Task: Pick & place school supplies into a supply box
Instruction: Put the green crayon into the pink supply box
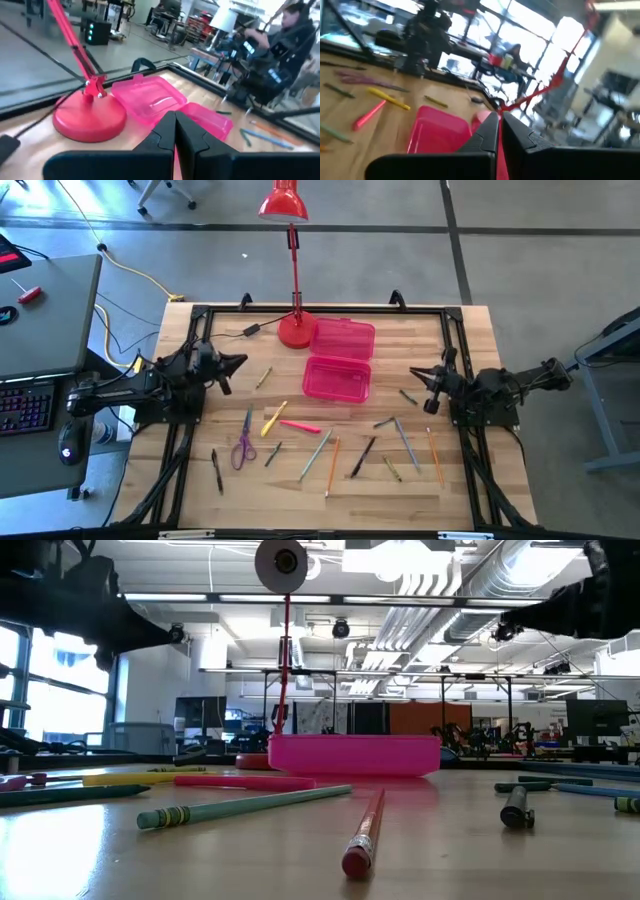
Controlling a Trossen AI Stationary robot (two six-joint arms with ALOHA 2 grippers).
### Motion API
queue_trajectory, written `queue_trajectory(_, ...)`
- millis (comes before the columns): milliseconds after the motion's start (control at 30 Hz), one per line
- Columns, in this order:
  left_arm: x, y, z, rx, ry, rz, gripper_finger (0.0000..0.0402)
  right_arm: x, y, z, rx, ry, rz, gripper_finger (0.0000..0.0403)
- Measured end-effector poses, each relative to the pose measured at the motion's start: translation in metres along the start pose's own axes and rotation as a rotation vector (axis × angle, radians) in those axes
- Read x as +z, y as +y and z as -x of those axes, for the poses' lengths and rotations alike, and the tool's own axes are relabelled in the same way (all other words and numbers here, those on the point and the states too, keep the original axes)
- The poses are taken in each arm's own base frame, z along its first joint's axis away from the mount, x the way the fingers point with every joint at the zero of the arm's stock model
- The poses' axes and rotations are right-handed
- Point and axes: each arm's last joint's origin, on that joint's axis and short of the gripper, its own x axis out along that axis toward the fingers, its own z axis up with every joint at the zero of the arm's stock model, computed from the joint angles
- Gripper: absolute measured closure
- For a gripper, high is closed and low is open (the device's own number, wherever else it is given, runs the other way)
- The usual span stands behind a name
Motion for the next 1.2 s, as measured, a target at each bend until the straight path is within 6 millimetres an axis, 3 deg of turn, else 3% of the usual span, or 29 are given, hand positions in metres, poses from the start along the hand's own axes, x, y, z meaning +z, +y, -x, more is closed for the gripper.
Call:
queue_trajectory(233,0.009,-0.003,0.0,-0.024,-0.087,-0.15,0.0362,0.006,0.004,0.001,0.179,-0.127,0.015,0.0402)
queue_trajectory(367,0.011,-0.005,0.0,-0.071,-0.103,-0.149,0.0362,0.006,0.003,0.001,0.15,-0.119,0.067,0.0402)
queue_trajectory(567,0.006,-0.007,-0.004,-0.125,-0.026,0.002,0.0362,0.005,0.001,0.0,0.092,-0.091,0.071,0.0402)
queue_trajectory(733,0.0,-0.007,-0.011,-0.093,0.039,-0.038,0.0358,0.008,0.0,0.0,0.081,-0.114,0.048,0.0402)
queue_trajectory(1033,-0.017,-0.006,-0.03,0.031,0.192,-0.113,0.0279,0.008,-0.001,0.0,0.045,-0.101,0.045,0.0402)
queue_trajectory(1200,-0.036,-0.004,-0.042,0.092,0.346,-0.165,0.027,0.005,-0.001,0.0,0.005,-0.056,0.07,0.0402)
